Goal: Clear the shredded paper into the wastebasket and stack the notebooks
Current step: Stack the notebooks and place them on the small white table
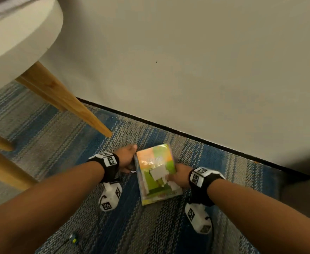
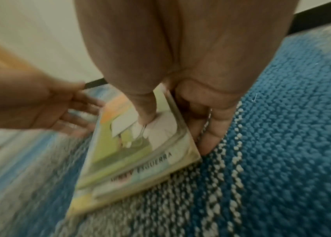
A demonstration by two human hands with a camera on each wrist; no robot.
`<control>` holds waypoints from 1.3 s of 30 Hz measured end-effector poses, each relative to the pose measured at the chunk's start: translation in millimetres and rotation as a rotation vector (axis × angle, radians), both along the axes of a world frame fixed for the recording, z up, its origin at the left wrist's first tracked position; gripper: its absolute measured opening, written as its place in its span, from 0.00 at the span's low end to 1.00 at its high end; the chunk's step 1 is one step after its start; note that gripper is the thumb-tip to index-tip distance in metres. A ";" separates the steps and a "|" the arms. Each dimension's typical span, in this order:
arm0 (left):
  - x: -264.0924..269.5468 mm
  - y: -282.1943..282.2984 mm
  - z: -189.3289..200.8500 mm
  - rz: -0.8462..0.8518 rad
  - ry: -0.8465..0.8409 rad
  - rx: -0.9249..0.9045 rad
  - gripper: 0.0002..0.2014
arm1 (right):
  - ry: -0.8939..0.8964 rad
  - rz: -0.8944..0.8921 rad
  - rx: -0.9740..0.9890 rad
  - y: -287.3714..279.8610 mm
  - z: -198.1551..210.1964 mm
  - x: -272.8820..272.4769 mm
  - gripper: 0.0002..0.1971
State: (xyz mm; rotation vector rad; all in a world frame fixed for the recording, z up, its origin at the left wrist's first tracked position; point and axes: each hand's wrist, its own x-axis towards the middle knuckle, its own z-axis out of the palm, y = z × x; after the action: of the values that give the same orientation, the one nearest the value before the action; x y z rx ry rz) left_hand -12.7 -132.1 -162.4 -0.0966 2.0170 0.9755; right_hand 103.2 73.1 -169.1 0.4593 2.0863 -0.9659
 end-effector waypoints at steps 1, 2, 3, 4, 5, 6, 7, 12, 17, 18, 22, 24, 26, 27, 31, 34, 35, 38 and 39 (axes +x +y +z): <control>3.0 1.9 -3.9 0.054 -0.005 -0.010 0.25 | 0.003 0.046 0.079 -3.0 -8.1 2.4 0.27; 3.6 2.4 -9.0 0.089 0.001 -0.016 0.27 | 0.018 0.035 0.112 -4.9 -11.4 4.3 0.30; 5.7 4.0 -10.0 0.108 -0.008 -0.012 0.29 | 0.038 0.007 0.140 -7.7 -10.2 6.3 0.31; 6.9 5.9 -12.2 0.106 -0.020 -0.013 0.33 | 0.034 -0.015 0.165 -11.1 -10.4 7.0 0.32; 8.1 6.8 -17.6 0.076 -0.031 -0.036 0.40 | 0.042 -0.026 0.158 -14.4 -7.8 7.7 0.33; 11.9 9.4 -14.6 0.017 -0.023 -0.074 0.46 | 0.034 -0.017 0.148 -16.6 -5.7 6.8 0.33; 13.6 11.2 -18.5 -0.036 -0.005 -0.116 0.45 | 0.050 0.002 0.131 -18.3 -8.8 5.6 0.32; 21.5 26.6 -0.1 0.066 0.107 0.105 0.23 | 0.154 -0.256 -0.050 -20.1 4.6 4.0 0.36; 8.0 49.5 57.7 0.227 0.233 0.476 0.28 | 0.506 -0.435 -0.190 5.8 34.8 -24.0 0.37; 4.4 55.7 69.0 0.294 0.260 0.551 0.29 | 0.582 -0.433 -0.177 11.4 46.2 -33.0 0.33; 10.9 71.2 77.5 0.365 0.289 0.554 0.27 | 0.634 -0.392 -0.117 16.4 64.9 -41.5 0.27; 30.6 68.9 53.6 0.302 0.260 0.430 0.28 | 0.524 -0.349 -0.036 7.8 52.4 -24.2 0.29; 44.5 65.5 32.3 0.264 0.242 0.394 0.26 | 0.450 -0.337 -0.024 5.2 35.7 -10.1 0.38; 44.3 65.7 25.3 0.274 0.232 0.393 0.25 | 0.442 -0.321 -0.034 7.2 28.5 -8.5 0.40; 31.5 71.9 21.1 0.333 0.210 0.397 0.30 | 0.443 -0.319 -0.074 13.5 22.7 -18.5 0.33; 31.5 69.4 17.2 0.288 0.247 0.368 0.30 | 0.446 -0.313 -0.052 11.3 28.8 -18.7 0.30; 32.9 69.5 18.0 0.234 0.272 0.348 0.29 | 0.446 -0.319 -0.058 11.2 29.9 -17.7 0.29; 32.6 73.5 23.4 0.068 0.365 0.264 0.25 | 0.459 -0.348 -0.080 15.7 28.6 -19.5 0.28; 30.2 74.8 25.5 0.023 0.407 0.222 0.24 | 0.469 -0.349 -0.079 19.1 26.4 -22.6 0.28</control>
State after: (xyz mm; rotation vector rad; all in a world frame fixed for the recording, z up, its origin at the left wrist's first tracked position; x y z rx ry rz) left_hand 17.5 -57.4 -136.9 0.2163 2.2557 1.3088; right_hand 80.6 92.2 -142.7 0.6156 2.4159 -1.4695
